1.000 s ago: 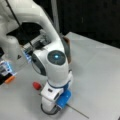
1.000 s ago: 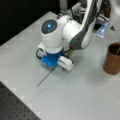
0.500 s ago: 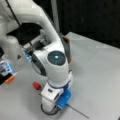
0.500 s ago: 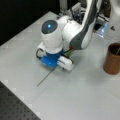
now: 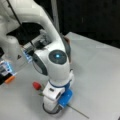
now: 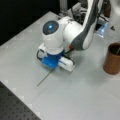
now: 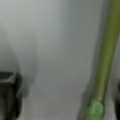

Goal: Flower insertion into a vase

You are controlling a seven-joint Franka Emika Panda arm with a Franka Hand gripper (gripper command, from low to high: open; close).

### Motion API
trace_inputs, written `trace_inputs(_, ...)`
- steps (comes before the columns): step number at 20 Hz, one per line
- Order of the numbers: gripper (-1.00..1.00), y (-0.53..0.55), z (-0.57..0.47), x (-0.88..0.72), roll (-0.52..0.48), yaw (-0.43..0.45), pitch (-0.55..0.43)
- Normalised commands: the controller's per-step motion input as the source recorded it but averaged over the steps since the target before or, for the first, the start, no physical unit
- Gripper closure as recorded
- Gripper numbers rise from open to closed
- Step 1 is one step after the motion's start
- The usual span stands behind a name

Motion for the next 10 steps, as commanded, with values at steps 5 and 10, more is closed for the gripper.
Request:
trace_inputs(5,1.0,-0.14,-0.28,0.02,0.03,-0.097,-0.054)
trace_inputs(10,1.0,-0.11,-0.21,-0.02,0.046,-0.109,-0.028)
